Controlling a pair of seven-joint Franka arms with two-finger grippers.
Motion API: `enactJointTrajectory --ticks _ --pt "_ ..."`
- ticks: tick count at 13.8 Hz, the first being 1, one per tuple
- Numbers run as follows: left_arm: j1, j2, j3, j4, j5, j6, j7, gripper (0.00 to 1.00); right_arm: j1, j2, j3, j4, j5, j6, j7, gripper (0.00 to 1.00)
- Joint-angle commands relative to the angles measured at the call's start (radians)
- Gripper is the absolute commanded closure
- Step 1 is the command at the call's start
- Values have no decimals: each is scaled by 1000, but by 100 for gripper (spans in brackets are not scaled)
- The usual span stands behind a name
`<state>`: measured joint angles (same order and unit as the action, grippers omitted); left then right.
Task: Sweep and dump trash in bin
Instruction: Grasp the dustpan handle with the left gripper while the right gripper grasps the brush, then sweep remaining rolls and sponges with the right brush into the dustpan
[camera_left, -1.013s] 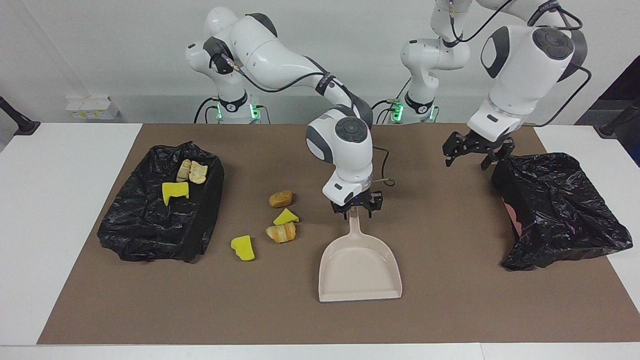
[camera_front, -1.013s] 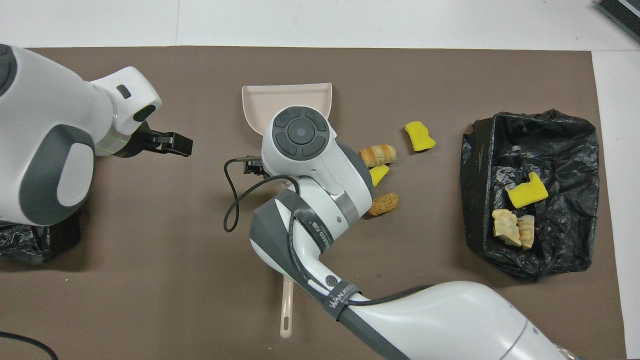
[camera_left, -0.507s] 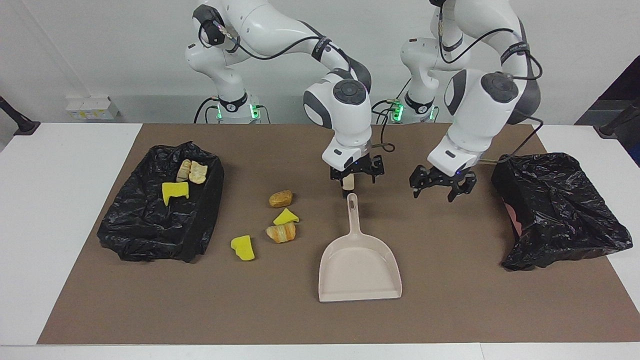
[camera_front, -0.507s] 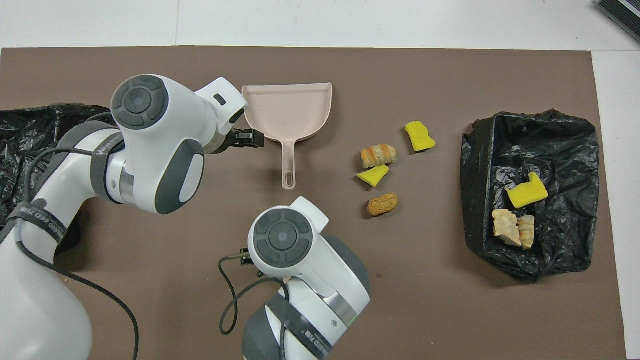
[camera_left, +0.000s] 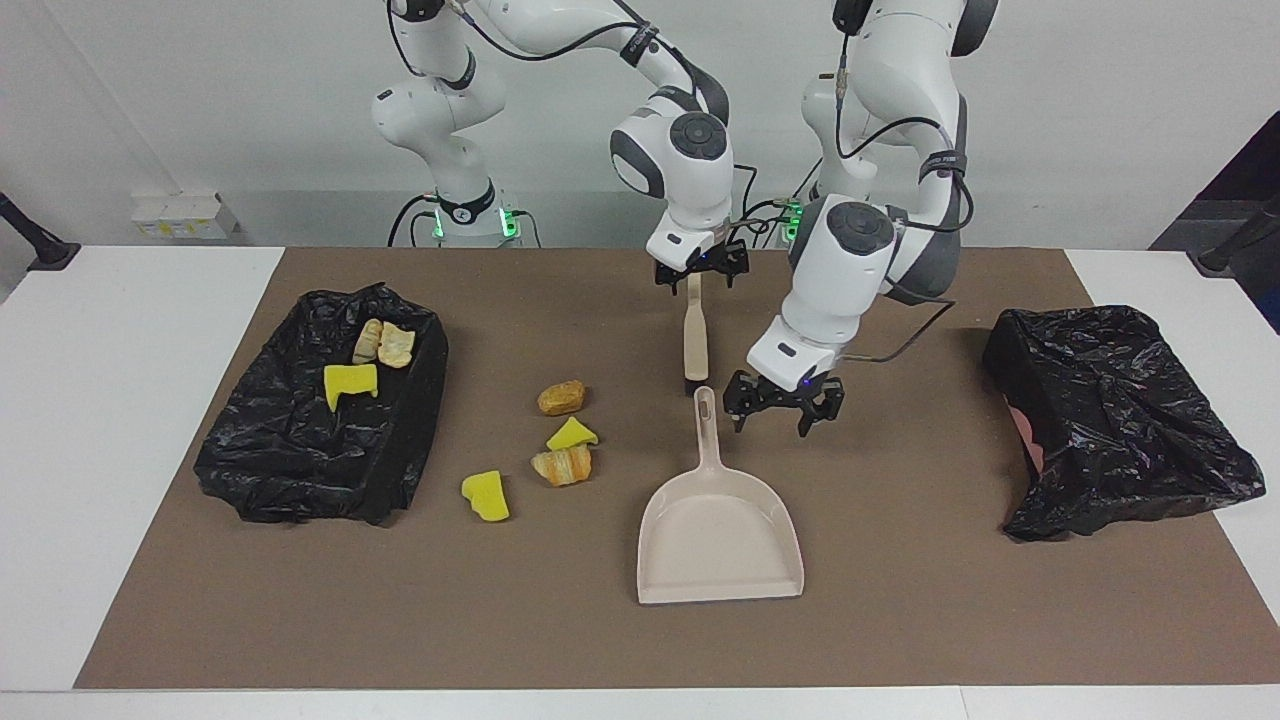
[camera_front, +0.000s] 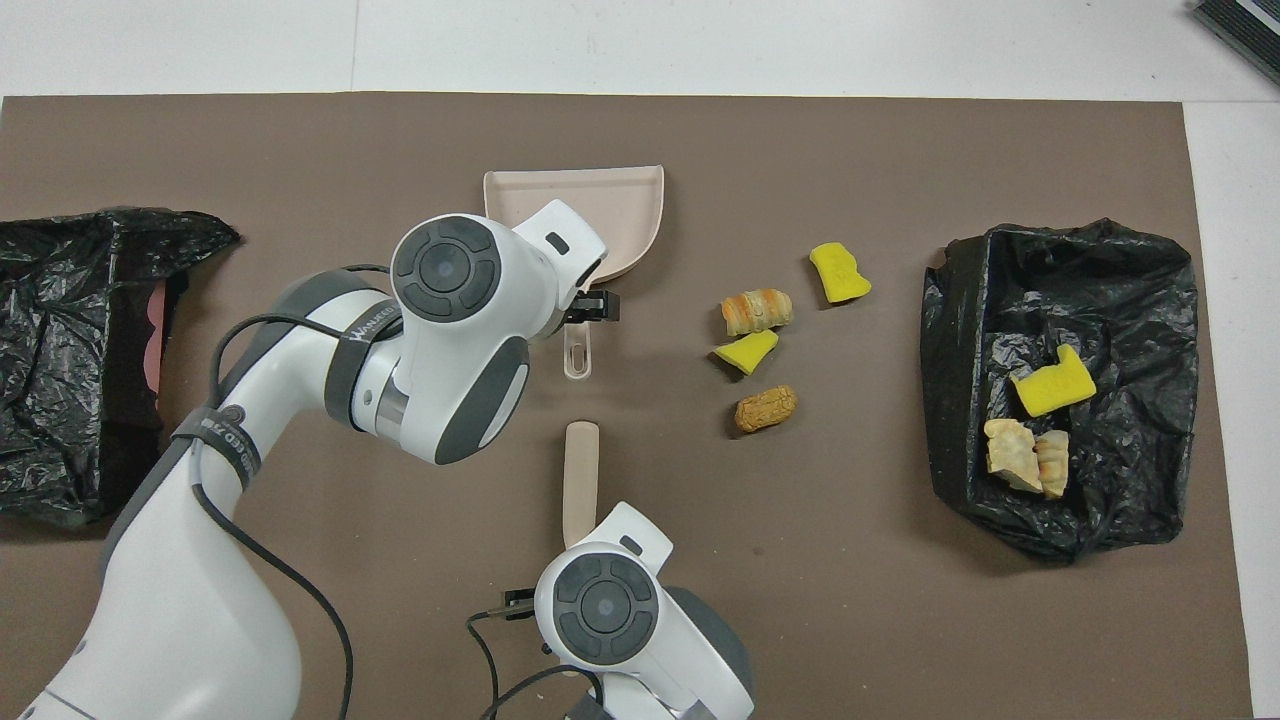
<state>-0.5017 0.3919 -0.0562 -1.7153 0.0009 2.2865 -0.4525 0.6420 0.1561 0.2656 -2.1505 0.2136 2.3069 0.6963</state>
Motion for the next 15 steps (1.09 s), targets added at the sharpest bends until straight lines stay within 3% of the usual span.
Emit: enactJointTrajectory --ticks 1,2,3,5,6,8,9,13,15 --pt "-24 24 19 2 50 47 -67 0 7 -39 -3 -49 26 20 -27 0" --pt "-26 24 19 2 50 42 -75 4 7 -43 -3 -57 26 22 -34 9" --pt "-29 25 19 -1 51 34 -75 16 7 -43 -5 -54 26 22 -38 50" --pt "-31 19 18 -41 53 45 -68 53 7 -40 -5 -48 23 20 -46 94" --pt "-32 18 18 -41 53 45 -71 66 4 -33 -5 -42 23 17 -60 100" --pt "-31 18 19 -41 54 41 -68 95 -2 -30 -6 -39 18 9 -90 100" --pt "-31 18 19 -40 56 41 -68 100 -4 -29 -8 -34 18 3 -92 100" --pt "12 -14 24 -26 70 19 -9 100 -47 -46 -14 18 3 -128 -104 100" --pt "49 -51 26 -23 70 -37 113 100 -90 -105 -16 14 3 -197 -139 100"
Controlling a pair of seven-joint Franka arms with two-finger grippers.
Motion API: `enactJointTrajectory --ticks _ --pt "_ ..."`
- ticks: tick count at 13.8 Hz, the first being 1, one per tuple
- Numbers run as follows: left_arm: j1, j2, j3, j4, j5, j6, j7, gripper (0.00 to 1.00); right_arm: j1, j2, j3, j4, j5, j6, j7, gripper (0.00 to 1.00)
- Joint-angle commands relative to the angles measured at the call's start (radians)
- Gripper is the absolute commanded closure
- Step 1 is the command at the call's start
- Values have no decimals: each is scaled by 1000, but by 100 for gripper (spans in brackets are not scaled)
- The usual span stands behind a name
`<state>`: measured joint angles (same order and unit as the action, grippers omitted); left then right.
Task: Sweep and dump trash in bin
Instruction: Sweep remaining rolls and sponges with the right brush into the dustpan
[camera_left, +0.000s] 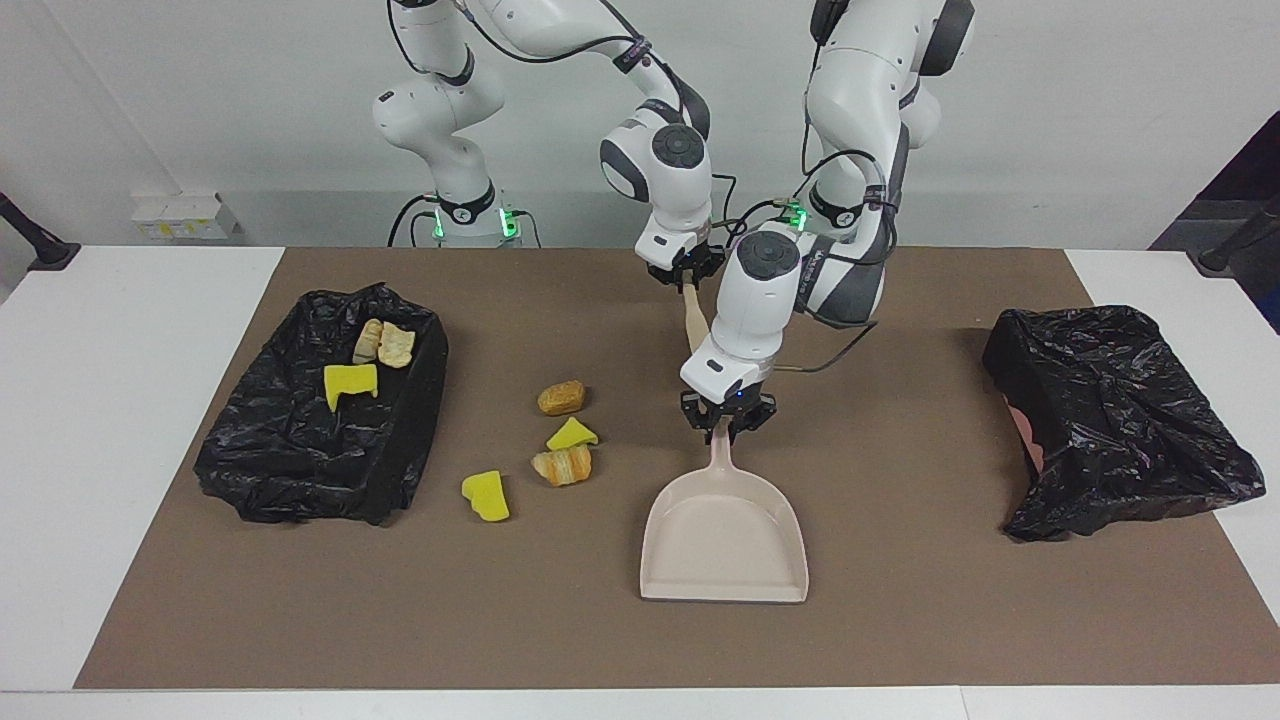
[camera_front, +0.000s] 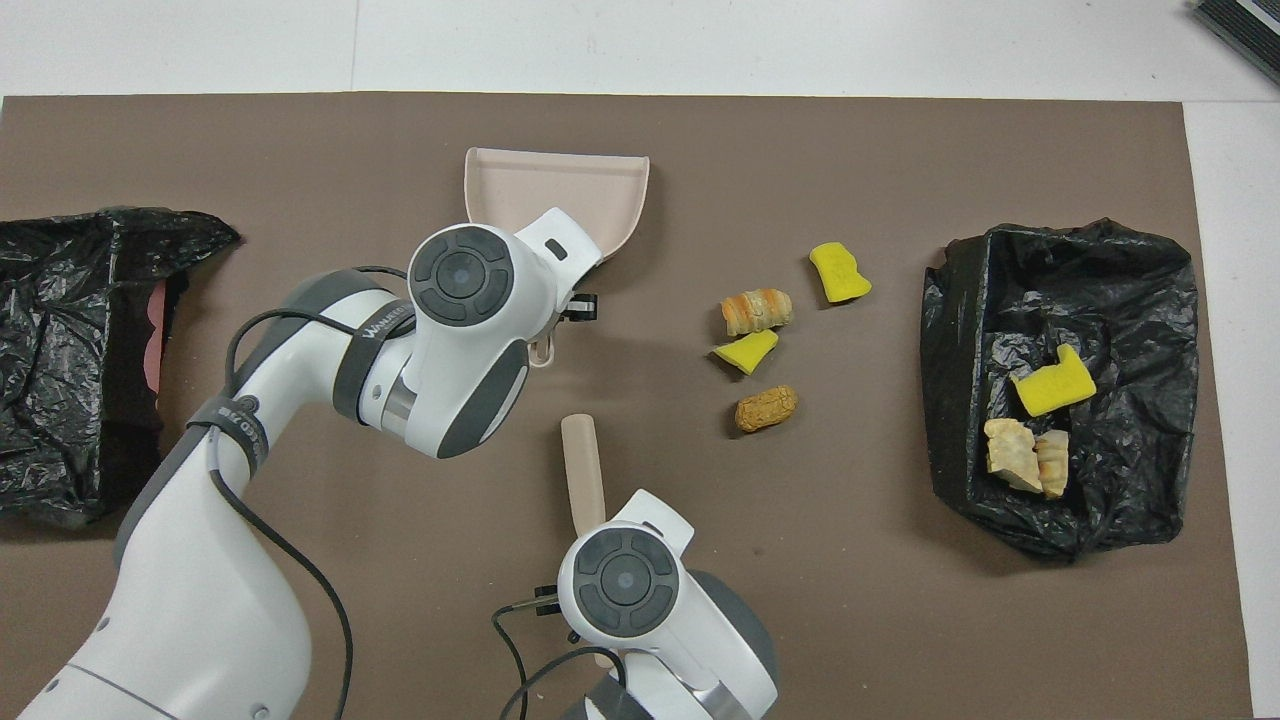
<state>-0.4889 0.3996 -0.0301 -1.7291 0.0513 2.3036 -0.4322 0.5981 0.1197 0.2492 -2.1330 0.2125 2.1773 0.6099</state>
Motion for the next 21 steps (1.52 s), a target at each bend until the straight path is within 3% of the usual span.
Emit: enactJointTrajectory --ticks 1,4,6,8,10,12,15,18,21 --pt "61 -71 -2 -1 19 -81 155 100 -84 -104 2 -5 -7 -111 -79 100" --pt "117 -117 -2 17 19 -191 317 100 -211 -179 1 -5 -24 -235 -159 100" --pt "156 -152 -2 13 19 -261 459 100 -300 -163 2 -1 -79 -209 -202 100" --pt "197 -165 -2 13 19 -324 675 100 -421 -79 2 74 -184 -160 -295 100" --pt "197 -183 -1 -7 21 -374 817 100 -492 56 5 236 -351 -250 -329 100" --pt "197 -209 -1 -53 50 -378 962 100 -512 156 5 362 -511 -318 -347 100" --pt "181 -257 -5 -134 51 -378 1102 100 -549 225 4 395 -620 -315 -384 100" --pt "138 -297 -10 -214 50 -352 1210 100 -537 270 7 371 -634 -321 -392 100" --pt "98 -297 -11 -273 48 -313 1244 100 -505 268 18 337 -528 -309 -412 100"
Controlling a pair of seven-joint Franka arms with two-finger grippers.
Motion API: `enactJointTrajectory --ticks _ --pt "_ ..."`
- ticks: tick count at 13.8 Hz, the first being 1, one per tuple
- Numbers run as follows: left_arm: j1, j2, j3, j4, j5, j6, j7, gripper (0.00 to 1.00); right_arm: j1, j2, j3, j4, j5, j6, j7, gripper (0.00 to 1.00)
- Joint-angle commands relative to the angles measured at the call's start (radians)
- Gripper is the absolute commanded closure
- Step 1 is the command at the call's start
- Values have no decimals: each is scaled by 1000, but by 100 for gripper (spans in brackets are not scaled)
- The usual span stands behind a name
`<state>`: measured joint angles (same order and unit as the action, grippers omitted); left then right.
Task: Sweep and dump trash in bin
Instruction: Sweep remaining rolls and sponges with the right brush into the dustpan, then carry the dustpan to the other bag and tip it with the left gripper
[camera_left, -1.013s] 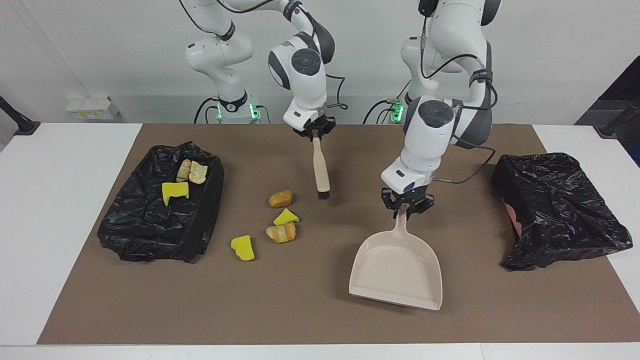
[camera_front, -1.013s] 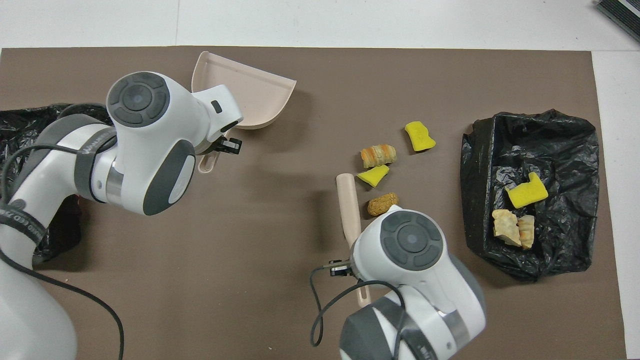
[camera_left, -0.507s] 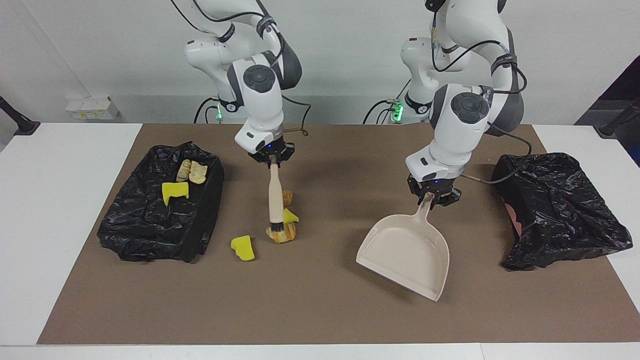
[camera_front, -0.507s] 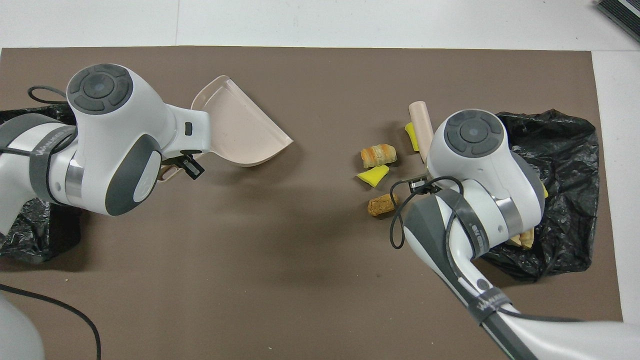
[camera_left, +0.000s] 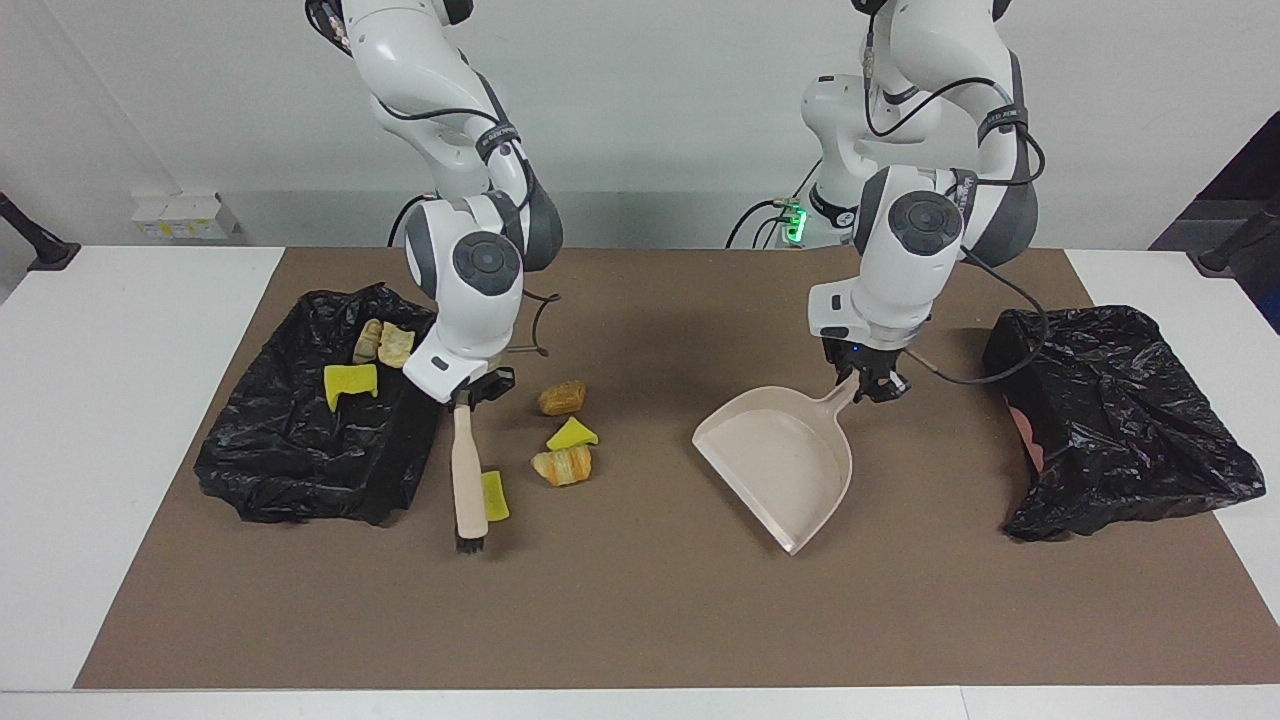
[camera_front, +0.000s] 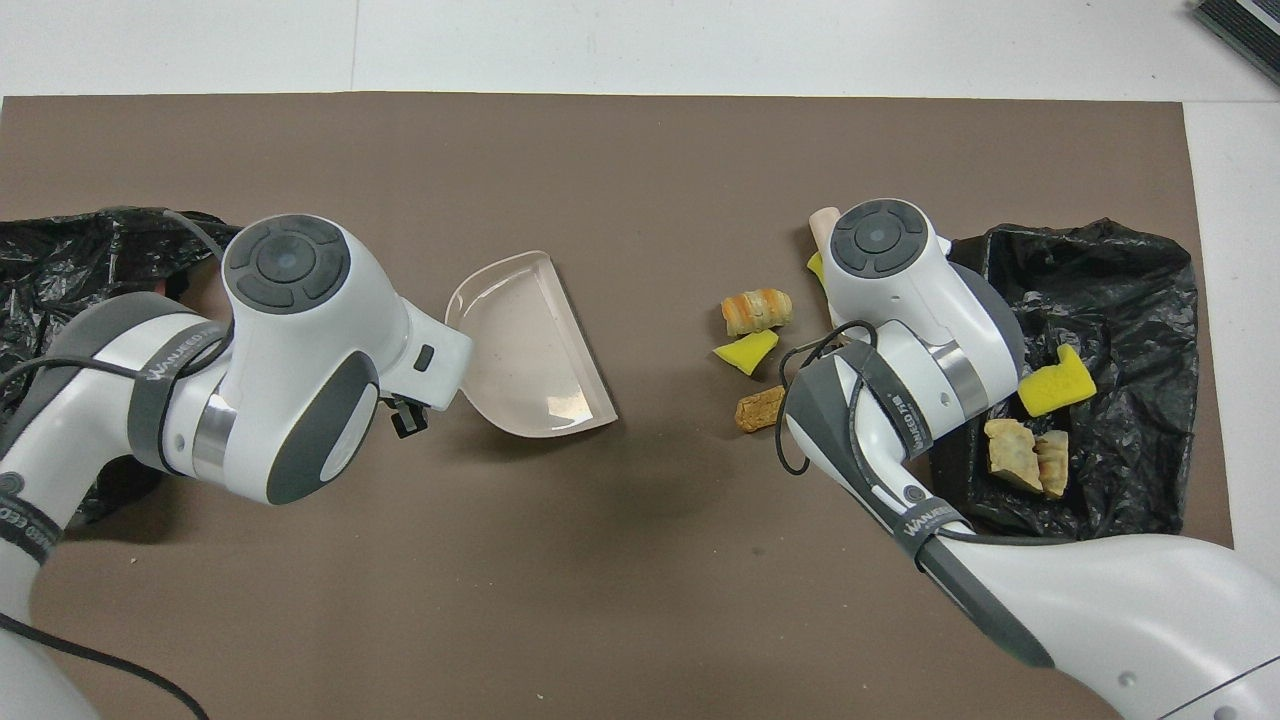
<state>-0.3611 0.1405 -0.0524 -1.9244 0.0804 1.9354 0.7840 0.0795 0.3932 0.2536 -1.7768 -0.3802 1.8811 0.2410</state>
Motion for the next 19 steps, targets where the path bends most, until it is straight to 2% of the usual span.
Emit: enactJointTrajectory --ticks 1,4,7,12,14,17,19 --pt "-41 -39 11 -97 19 71 43 100 38 -2 15 -26 102 -2 -43 100" --pt "-90 -35 9 -105 10 126 66 100 58 -2 16 -33 199 39 -95 100" --pt "-137 -32 10 -145 10 180 -4 100 107 3 16 -59 364 120 -124 100" --pt "-174 -27 9 -180 9 252 -69 100 181 0 16 -26 650 141 -112 100" --pt "-171 -25 9 -180 -1 266 -66 100 166 -46 16 -23 656 101 -112 100" --pt "-161 -24 9 -186 -7 272 -48 100 80 -163 9 -19 656 -57 -112 100" --pt "-132 -22 9 -194 -55 316 -3 100 27 -215 9 -12 646 -163 -133 100"
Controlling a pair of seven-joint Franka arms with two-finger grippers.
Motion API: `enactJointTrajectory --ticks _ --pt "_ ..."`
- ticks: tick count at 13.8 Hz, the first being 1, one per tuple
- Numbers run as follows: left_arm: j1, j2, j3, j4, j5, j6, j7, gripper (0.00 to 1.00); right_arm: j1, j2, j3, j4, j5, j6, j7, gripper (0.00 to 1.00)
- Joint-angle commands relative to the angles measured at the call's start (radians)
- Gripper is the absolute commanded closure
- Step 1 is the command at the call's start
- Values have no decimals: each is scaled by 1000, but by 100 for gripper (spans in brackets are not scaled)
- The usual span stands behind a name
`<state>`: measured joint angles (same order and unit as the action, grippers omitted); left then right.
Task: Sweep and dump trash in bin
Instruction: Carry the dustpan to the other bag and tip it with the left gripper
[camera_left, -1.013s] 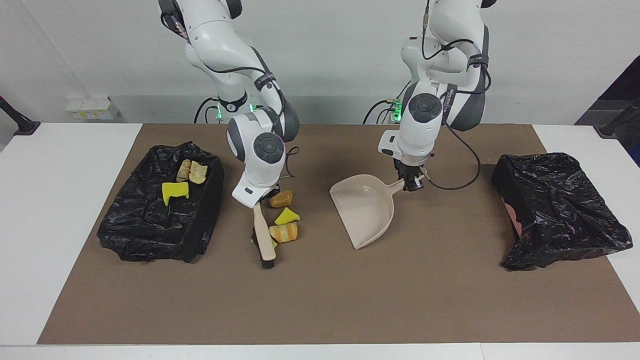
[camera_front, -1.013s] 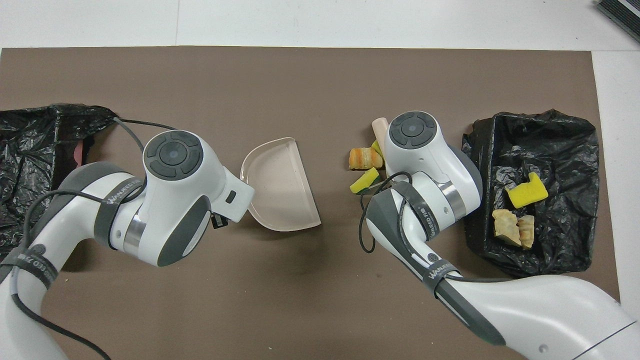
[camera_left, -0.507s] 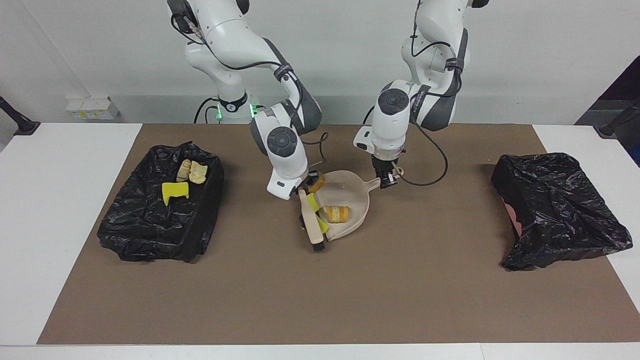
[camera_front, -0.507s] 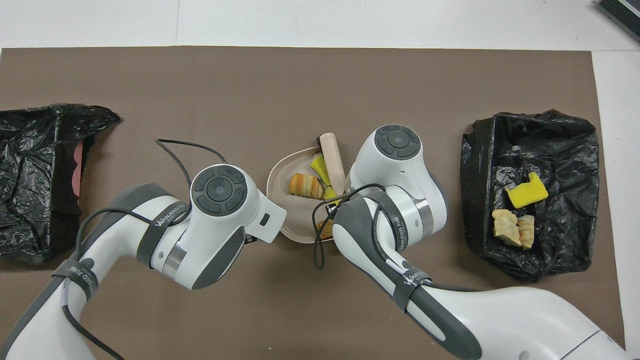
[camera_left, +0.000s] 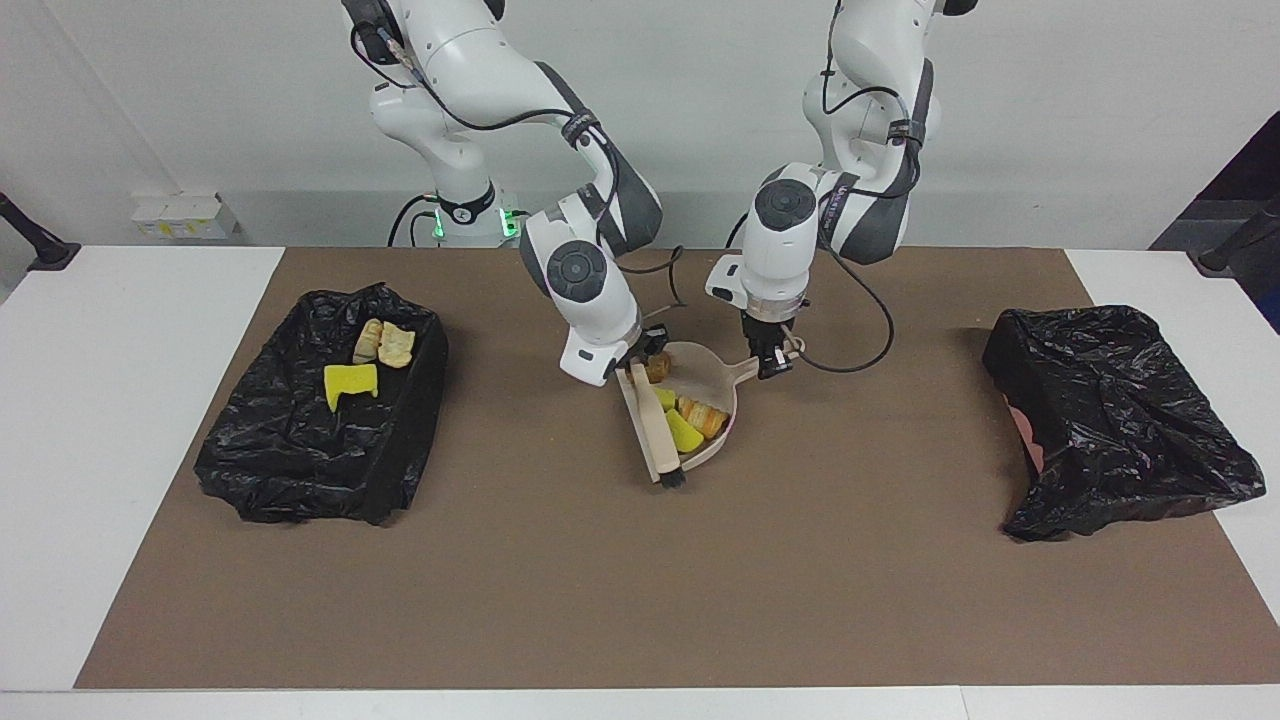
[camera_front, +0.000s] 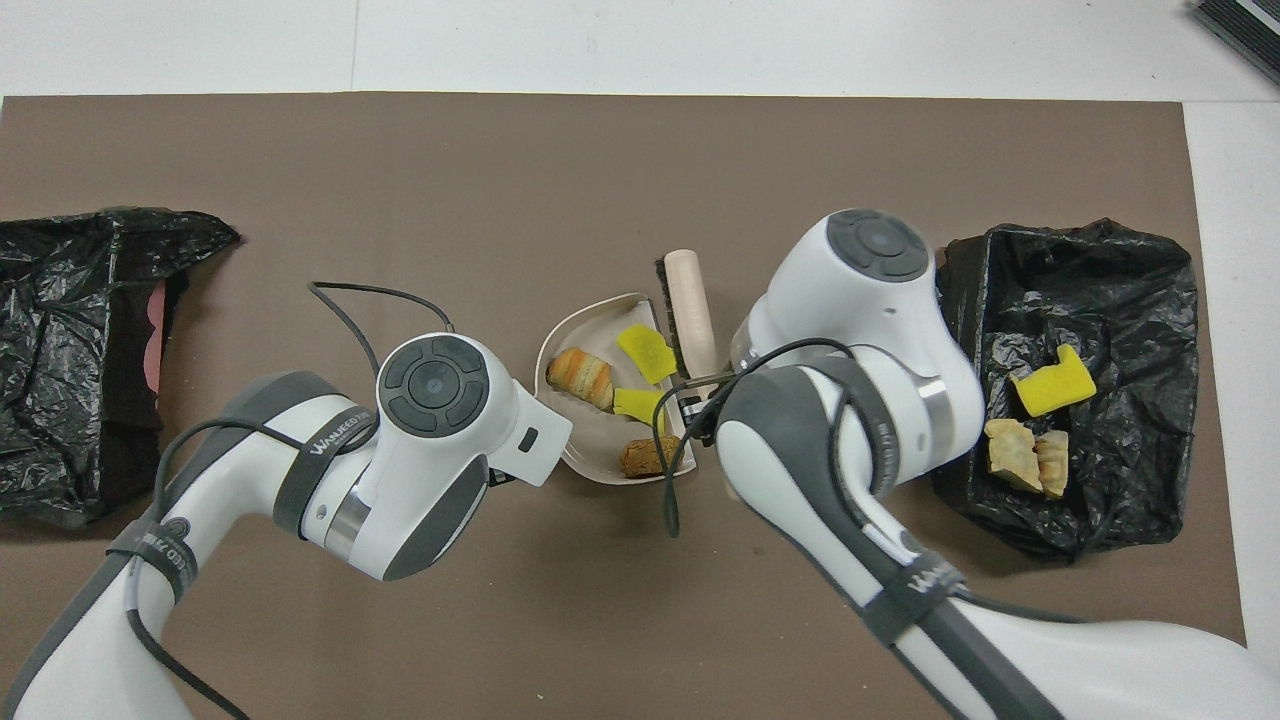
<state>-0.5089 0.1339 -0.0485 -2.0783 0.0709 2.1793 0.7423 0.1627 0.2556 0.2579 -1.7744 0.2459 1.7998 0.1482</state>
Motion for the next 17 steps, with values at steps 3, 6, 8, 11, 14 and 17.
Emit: enactJointTrajectory --ticks 3,6,8,11,14,17 --pt "38 -5 9 -29 -102 82 106 100 -49 -122 1 -55 -86 -111 -68 100" --pt "104 -2 7 -5 -137 68 155 100 -46 -177 0 -155 -132 -68 -121 100" --pt "168 -7 7 7 -196 48 270 100 -20 -187 3 -158 -132 -68 26 100" --pt "243 -10 7 85 -215 -45 350 100 53 -211 7 -186 -71 -69 219 100" --pt "334 -10 7 185 -284 -154 477 100 178 -203 10 -250 -20 15 339 100" --pt "449 -11 6 245 -326 -258 636 100 273 -165 10 -269 23 92 425 100"
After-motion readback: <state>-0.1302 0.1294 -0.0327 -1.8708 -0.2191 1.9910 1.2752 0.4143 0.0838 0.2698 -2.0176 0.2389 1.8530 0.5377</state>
